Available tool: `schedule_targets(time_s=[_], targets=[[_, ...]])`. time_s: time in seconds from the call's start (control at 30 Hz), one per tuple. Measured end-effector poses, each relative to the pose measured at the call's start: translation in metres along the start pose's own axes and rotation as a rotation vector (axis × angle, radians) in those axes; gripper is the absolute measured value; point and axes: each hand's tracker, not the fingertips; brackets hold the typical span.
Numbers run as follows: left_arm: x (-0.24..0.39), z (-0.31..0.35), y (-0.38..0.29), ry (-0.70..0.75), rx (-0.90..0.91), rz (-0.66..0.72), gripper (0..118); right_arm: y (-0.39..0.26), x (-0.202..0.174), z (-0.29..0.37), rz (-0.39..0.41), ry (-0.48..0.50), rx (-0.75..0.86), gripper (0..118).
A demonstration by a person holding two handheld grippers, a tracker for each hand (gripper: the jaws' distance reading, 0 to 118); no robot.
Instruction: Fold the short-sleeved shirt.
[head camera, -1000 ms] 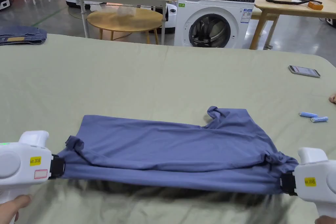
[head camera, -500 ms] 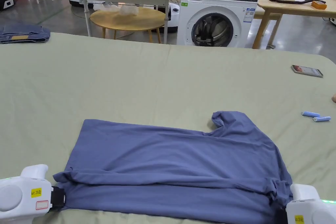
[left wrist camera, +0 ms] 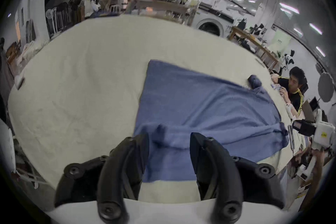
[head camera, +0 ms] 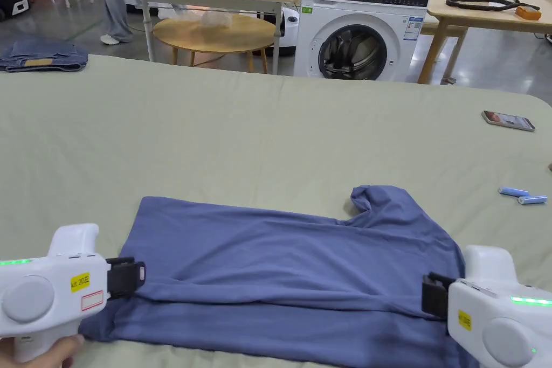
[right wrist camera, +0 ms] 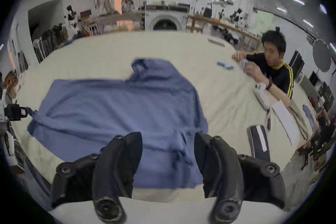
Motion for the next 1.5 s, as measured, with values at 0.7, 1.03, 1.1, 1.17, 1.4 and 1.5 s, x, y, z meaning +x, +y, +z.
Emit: schedule_targets(time_s=[0.7,1.03,1.1,1.17,1.4,1.5], targets=[[-0.003,-0.08,0.109,0.044,0.034,-0.074,0,0.013,-0.058,-0.02,-0.015,0.143,0.151,0],[-0.052,-0.19,0.176,0.03,-0.284,-0.029,51,0.009,-0.041,-0.054,-0.022,0.09,0.05,0],[-0.055,-0.209,0.177,0.041,-0.325,0.001,51,0.009,-0.038,-0.059,-0.024,0.083,0.036,0],[-0.053,-0.227,0.173,0.05,-0.36,0.007,51,0.008,-0.035,-0.063,-0.024,0.073,0.02,0],[-0.027,-0.223,0.162,0.135,-0.304,-0.163,9,0.005,-0.023,-0.078,-0.041,0.058,-0.02,0],[-0.035,-0.221,0.161,0.065,-0.27,-0.074,0,0.008,-0.013,-0.085,-0.053,0.056,-0.033,0]])
